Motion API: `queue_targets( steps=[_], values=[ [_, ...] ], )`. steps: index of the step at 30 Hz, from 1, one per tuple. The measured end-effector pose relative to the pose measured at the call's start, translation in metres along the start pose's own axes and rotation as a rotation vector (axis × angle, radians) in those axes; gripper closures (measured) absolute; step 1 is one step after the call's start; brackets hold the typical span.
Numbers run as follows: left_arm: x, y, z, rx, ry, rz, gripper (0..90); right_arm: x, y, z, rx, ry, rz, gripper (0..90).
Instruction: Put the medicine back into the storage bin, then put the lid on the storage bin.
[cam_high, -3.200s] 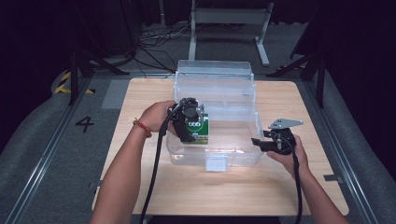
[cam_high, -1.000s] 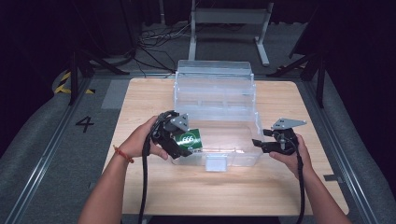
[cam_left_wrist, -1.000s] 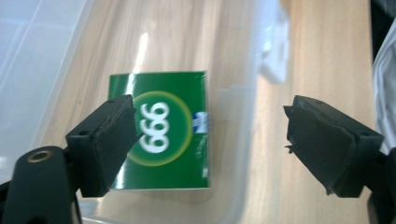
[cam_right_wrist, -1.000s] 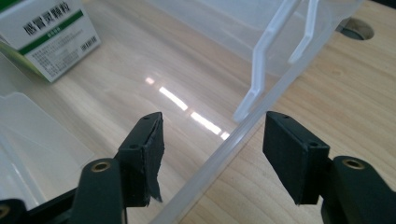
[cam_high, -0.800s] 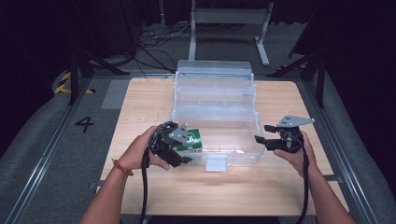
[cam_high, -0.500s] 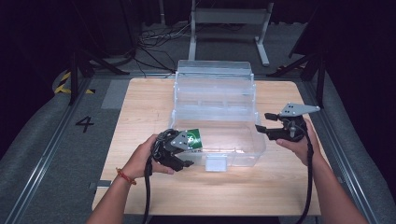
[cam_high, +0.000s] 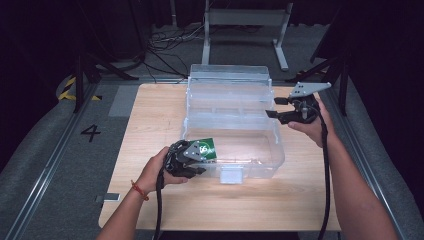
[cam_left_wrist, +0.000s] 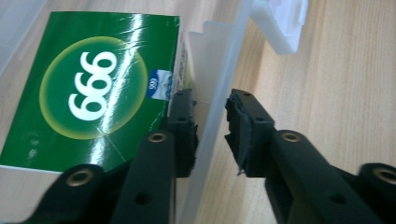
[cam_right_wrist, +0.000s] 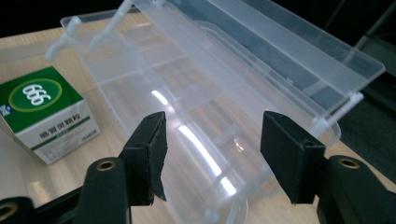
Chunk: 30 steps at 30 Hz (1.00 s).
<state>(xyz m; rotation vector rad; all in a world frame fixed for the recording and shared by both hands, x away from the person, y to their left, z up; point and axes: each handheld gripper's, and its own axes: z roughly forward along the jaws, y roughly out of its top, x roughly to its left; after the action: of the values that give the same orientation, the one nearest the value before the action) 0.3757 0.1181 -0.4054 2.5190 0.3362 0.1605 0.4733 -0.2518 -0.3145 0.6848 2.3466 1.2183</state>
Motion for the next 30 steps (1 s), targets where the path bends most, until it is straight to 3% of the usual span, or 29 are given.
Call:
queue_targets(
  steps=[6, 11, 14, 19, 22, 26, 28, 29, 30],
  values=[
    [0.002, -0.003, 0.0, -0.023, -0.013, -0.024, 76.7, -0.011, 0.019, 0.018, 0.011, 0.001, -0.018, 42.8],
    [0.002, -0.003, 0.0, -0.036, -0.018, -0.044, 76.4, -0.019, 0.028, 0.033, 0.011, 0.006, -0.027, 49.6],
    [0.003, -0.003, 0.0, -0.035, -0.023, -0.041, 76.7, -0.025, 0.032, 0.043, 0.044, 0.004, -0.024, 49.8],
    [0.005, -0.005, -0.001, -0.042, -0.039, -0.039, 77.5, -0.034, 0.03, 0.061, 0.091, 0.038, -0.013, 50.4],
    [0.005, -0.005, -0.001, -0.044, -0.039, -0.059, 77.1, -0.036, 0.028, 0.072, 0.144, 0.003, -0.005, 47.0],
    [0.004, -0.005, -0.001, -0.046, -0.04, -0.064, 77.0, -0.036, 0.023, 0.082, 0.155, 0.011, 0.005, 45.6],
    [0.004, -0.005, -0.001, -0.047, -0.041, -0.063, 77.0, -0.037, 0.023, 0.083, 0.131, 0.045, 0.019, 50.9],
    [0.004, -0.005, -0.001, -0.048, -0.041, -0.065, 77.0, -0.035, 0.025, 0.083, 0.124, 0.064, 0.011, 63.4],
    [0.004, -0.005, -0.001, -0.048, -0.041, -0.065, 77.0, -0.032, 0.026, 0.083, 0.125, 0.074, -0.008, 64.9]
  ],
)
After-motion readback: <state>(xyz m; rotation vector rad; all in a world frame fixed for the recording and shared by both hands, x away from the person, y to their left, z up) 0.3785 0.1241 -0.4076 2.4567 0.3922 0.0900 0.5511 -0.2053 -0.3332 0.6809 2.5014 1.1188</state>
